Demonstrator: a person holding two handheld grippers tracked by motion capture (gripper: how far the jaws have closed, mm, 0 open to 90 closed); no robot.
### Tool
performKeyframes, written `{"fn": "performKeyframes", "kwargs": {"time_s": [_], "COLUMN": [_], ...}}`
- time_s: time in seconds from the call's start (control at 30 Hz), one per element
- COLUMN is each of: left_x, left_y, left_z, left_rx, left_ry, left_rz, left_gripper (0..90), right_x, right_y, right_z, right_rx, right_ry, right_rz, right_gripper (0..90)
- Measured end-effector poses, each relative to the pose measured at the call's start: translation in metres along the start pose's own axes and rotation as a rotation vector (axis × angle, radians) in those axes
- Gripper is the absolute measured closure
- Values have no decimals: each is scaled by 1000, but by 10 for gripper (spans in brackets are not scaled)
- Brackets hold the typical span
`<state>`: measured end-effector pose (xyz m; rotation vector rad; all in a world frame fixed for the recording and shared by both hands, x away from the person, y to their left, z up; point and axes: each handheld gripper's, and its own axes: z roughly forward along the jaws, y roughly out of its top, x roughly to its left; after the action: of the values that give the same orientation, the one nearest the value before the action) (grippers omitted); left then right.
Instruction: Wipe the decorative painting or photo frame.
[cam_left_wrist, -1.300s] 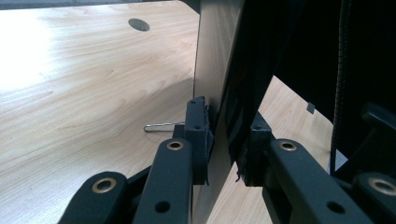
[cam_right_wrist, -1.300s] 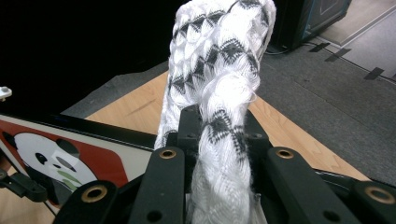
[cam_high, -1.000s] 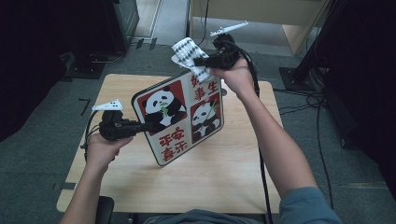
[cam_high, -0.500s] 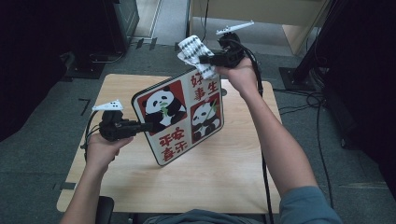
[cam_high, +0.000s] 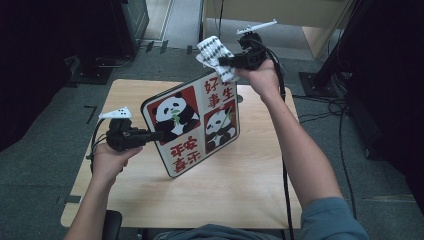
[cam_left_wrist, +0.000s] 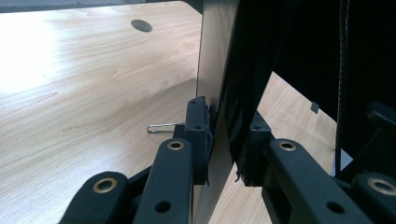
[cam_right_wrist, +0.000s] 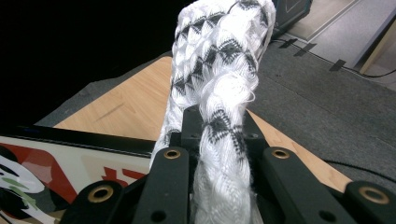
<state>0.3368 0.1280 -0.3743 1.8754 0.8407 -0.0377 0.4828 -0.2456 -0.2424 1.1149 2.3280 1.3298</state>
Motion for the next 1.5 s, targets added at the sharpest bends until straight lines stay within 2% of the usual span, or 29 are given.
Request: {"fn": "performKeyframes", "kwargs": {"time_s": [0.43, 0.67, 1.0, 1.1, 1.23, 1.5], "left_x": [0, 0, 0, 0, 0, 0], "left_y": [0, 0, 0, 0, 0, 1], "left_z": [0, 0, 0, 1, 1, 1], "left_rx": [0, -1, 0, -1, 0, 1], "left_ry": [1, 2, 4, 4, 7, 7], "left_rz": [2, 3, 1, 0, 0, 0], "left_gripper": [781, 781, 781, 781, 781, 780], "right_x": [-13, -14, -23, -29, -34, -39], "right_y": [-2, -3, -9, -14, -21, -33], "right_z": [-5, -7, -13, -15, -16, -18], "right_rx": [-12, -22, -4, -2, 1, 11], "right_ry": [-49, -70, -111, -99, -88, -70], "right_rz": [32, 22, 38, 74, 94, 106], "right_gripper": [792, 801, 811, 812, 812, 813]}}
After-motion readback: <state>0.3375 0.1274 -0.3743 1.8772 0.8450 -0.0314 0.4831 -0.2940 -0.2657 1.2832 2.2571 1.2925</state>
